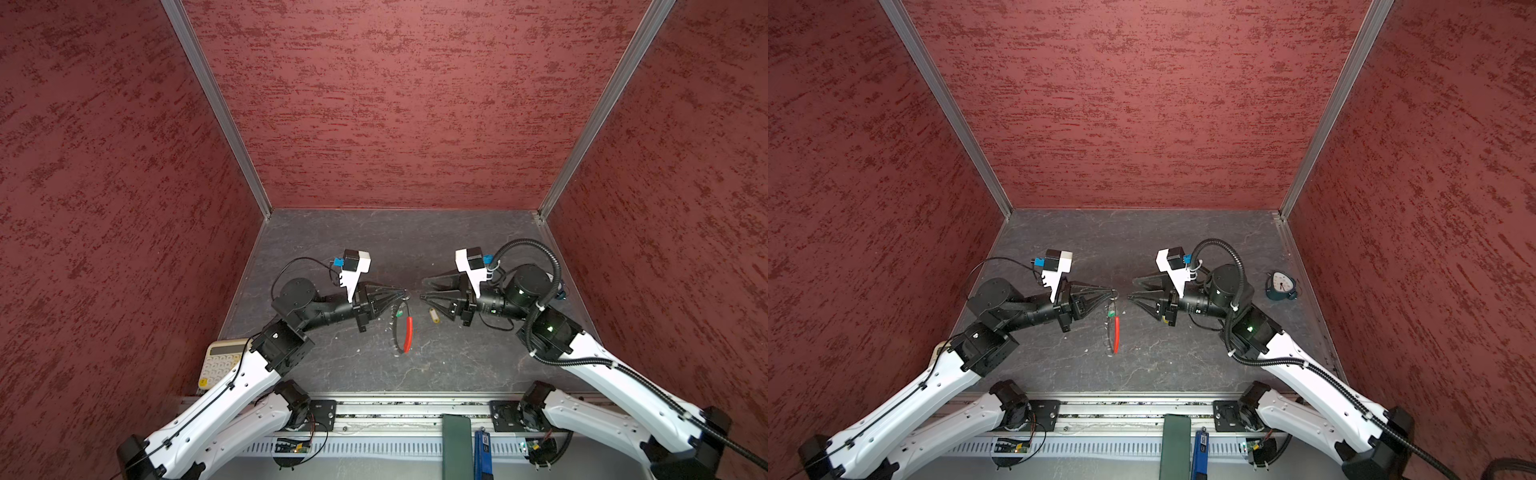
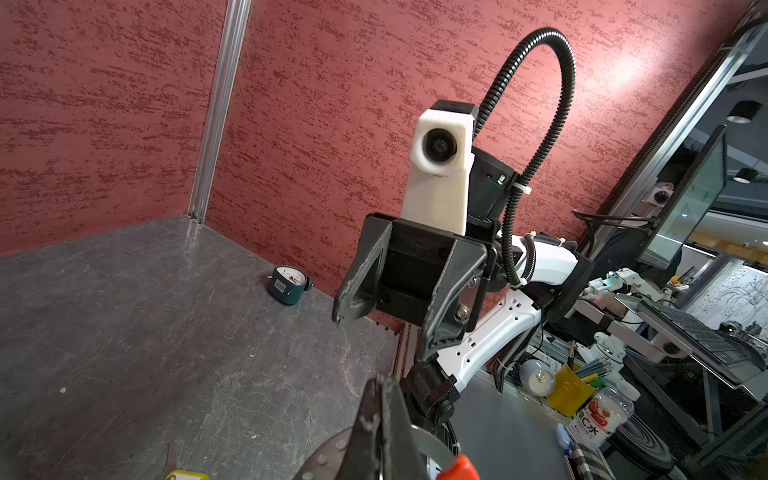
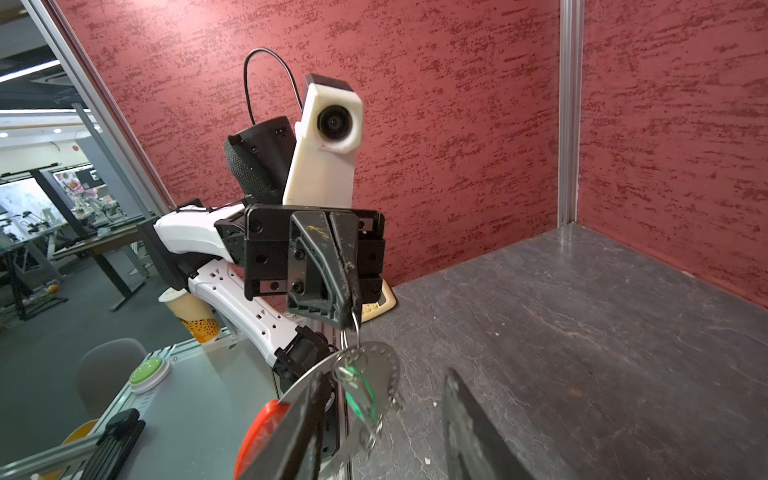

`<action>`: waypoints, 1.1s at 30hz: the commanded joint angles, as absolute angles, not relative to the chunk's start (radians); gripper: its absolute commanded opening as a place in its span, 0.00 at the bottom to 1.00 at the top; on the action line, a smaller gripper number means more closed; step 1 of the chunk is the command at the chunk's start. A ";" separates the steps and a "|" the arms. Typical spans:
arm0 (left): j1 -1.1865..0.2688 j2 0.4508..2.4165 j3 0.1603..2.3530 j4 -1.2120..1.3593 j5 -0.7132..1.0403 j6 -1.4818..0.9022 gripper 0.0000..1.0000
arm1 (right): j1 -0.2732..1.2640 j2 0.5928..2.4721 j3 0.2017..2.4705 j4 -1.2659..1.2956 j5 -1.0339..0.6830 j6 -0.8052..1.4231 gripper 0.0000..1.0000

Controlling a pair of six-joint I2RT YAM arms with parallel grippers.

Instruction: Remove the keys from the keyring

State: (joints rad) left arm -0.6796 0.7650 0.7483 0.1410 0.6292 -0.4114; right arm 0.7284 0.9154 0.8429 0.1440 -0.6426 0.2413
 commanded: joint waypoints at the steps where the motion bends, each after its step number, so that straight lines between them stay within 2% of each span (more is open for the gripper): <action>1: -0.689 0.752 0.779 0.137 0.572 -0.396 0.00 | 0.726 0.917 0.811 0.250 -0.606 0.288 0.46; 11: -0.695 0.725 0.771 0.121 0.535 -0.368 0.00 | 0.755 0.991 0.830 0.265 -0.689 0.291 0.49; 24: -0.696 0.724 0.762 0.138 0.532 -0.374 0.00 | 0.835 1.054 0.869 0.178 -0.676 0.180 0.51; 33: -0.699 0.725 0.753 0.146 0.532 -0.380 0.00 | 0.851 1.081 0.898 0.176 -0.670 0.153 0.39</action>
State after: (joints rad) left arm -0.6914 0.7315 0.7483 0.1200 0.5400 -0.3851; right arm 0.8421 1.0794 0.8604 0.1692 -0.6682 0.1829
